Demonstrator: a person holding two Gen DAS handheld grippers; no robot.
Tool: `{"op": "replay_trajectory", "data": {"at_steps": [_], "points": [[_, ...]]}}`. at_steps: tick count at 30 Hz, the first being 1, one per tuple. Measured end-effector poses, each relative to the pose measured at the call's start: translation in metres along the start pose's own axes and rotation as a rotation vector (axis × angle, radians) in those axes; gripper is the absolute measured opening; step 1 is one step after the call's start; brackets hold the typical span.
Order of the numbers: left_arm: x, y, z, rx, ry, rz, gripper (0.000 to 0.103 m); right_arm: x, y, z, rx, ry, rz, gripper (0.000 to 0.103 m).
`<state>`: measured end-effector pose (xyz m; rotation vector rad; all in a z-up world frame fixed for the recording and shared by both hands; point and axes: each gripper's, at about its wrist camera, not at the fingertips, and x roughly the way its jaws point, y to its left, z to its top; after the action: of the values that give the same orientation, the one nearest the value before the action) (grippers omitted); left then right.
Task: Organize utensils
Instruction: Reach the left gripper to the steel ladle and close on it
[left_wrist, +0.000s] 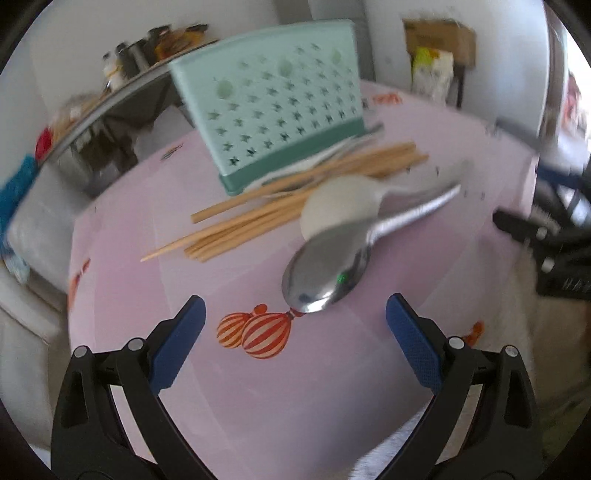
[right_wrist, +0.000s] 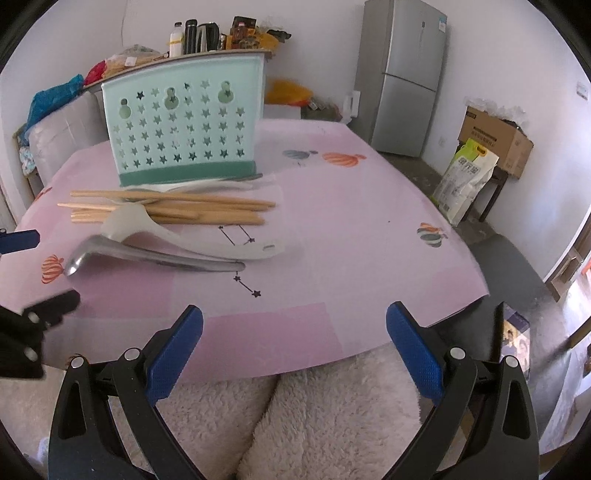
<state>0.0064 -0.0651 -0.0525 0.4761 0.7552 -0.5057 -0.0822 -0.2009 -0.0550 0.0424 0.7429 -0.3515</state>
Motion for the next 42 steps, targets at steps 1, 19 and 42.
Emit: {"op": "replay_trajectory", "data": {"at_steps": [1,19,42], "points": [[-0.002,0.001,0.001,0.0,-0.003,-0.006,0.087,0.002,0.0,0.0,-0.001,0.003,0.002,0.097],[0.013,0.061,0.025,-0.274,-0.041,-0.235,0.017,0.017,-0.008,0.0,0.047,0.016,0.077,0.097],[0.002,-0.006,0.014,0.392,-0.048,0.022,0.016,0.016,-0.002,0.002,0.042,0.014,0.076,0.097]]}}
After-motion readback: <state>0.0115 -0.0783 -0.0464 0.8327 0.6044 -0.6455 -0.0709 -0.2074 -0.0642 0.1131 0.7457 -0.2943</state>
